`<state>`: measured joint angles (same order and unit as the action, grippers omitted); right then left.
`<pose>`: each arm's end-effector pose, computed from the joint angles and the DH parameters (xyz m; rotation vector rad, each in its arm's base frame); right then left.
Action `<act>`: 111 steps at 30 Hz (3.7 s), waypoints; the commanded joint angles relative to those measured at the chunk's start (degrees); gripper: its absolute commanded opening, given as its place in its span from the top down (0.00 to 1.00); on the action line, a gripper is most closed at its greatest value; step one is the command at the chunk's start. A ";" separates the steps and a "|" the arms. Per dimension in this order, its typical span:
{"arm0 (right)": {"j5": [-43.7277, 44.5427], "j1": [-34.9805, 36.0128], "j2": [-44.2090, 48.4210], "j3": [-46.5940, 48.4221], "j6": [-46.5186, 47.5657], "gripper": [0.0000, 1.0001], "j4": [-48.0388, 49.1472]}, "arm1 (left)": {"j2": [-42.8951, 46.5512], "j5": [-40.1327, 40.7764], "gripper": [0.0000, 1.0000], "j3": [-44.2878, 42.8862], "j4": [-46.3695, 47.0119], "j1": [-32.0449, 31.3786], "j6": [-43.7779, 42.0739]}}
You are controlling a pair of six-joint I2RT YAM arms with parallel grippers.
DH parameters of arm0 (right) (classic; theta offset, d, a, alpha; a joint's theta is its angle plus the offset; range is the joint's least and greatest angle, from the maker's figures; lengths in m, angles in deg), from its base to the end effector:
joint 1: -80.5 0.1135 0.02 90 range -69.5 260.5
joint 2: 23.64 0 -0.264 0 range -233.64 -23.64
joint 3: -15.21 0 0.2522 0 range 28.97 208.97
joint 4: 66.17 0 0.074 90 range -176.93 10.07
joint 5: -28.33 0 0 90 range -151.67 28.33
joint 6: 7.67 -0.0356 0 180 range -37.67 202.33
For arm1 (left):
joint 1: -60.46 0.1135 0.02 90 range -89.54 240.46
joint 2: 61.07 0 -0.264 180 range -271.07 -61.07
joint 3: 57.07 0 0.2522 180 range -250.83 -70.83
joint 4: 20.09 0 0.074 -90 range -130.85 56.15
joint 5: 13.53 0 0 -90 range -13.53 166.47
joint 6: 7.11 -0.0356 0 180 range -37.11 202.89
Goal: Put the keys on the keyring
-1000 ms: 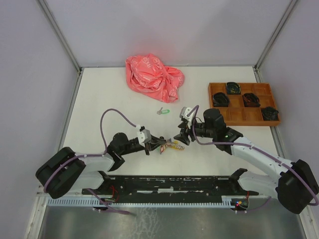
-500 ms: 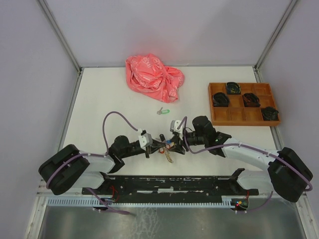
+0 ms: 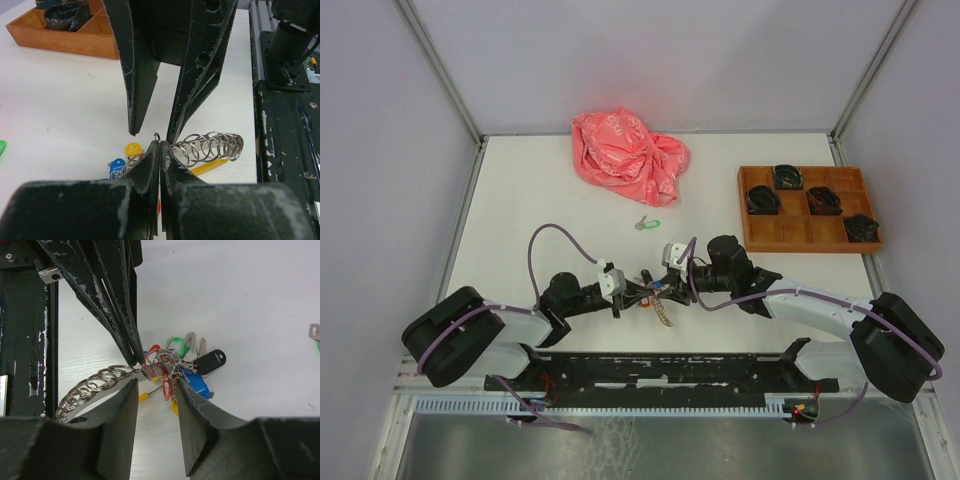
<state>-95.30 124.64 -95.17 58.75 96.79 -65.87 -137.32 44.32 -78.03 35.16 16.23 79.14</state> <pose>0.1663 0.1888 0.1974 -1.3348 1.6105 0.9197 0.1337 -0.1566 0.1625 1.0686 1.2710 -0.9831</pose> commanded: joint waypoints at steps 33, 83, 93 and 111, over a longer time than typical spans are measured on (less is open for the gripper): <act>-0.41 1.01 3.18 11.18 10.87 0.99 -20.59 | 3.26 -0.29 0.81 -3.30 -7.35 -0.06 -3.07; 13.71 8.23 -5.92 24.99 14.18 0.98 -38.82 | -5.63 -4.07 0.72 -3.74 6.77 -0.74 2.03; 12.86 8.24 -4.61 23.92 14.22 0.97 -37.85 | -6.20 -3.28 0.90 -5.27 3.10 -0.86 0.82; 6.33 1.58 7.24 8.90 1.94 0.55 -17.80 | -5.60 1.48 0.97 0.38 15.70 -0.72 3.92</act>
<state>-84.52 129.47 -91.93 72.52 105.27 -95.94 -143.90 44.17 -78.29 41.72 15.59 80.69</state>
